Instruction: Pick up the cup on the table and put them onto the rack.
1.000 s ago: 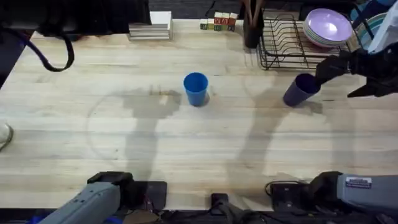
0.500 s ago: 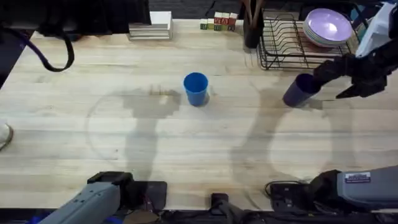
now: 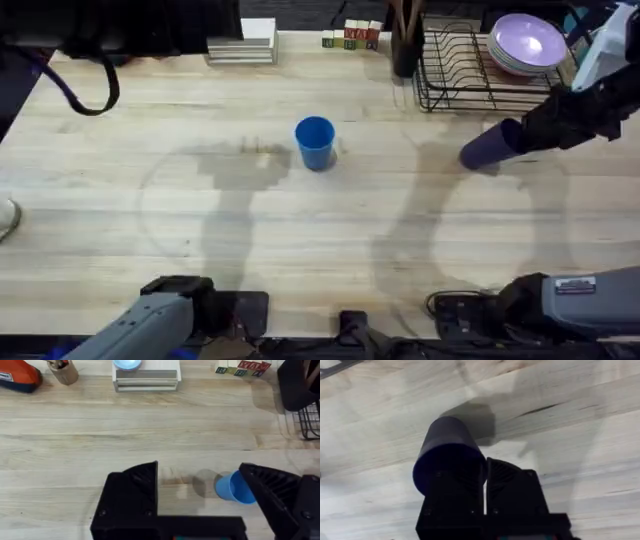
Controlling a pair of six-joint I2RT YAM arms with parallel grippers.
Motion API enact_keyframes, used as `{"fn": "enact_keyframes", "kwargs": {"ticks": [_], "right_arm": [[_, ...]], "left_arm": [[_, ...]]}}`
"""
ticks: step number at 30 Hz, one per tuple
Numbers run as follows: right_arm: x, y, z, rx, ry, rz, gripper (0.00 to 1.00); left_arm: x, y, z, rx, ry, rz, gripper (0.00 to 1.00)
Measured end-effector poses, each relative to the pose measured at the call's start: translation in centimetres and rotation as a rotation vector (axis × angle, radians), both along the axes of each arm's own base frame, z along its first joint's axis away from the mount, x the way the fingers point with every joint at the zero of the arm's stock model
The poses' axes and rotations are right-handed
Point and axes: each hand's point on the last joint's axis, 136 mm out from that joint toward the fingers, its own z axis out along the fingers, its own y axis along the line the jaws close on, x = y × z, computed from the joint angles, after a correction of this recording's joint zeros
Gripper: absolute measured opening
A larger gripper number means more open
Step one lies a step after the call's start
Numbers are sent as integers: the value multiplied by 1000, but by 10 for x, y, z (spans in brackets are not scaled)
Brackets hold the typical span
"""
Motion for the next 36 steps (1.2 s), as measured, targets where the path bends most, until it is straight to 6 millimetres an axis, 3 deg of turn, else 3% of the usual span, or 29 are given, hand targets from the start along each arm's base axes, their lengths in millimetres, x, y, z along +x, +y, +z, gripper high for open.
{"fn": "enact_keyframes", "kwargs": {"ticks": [10,16,27,36], "right_arm": [[-6,4,3,12,12,6,34],[-19,9,19,8,14,25,34],[-45,19,75,-23,-62,28,33],[-32,21,153,-110,-369,38,31]], "left_arm": [[0,0,0,0,0,0,993],[0,0,0,0,0,0,993],[0,0,0,0,-1,0,993],[0,0,0,0,-1,0,994]]}}
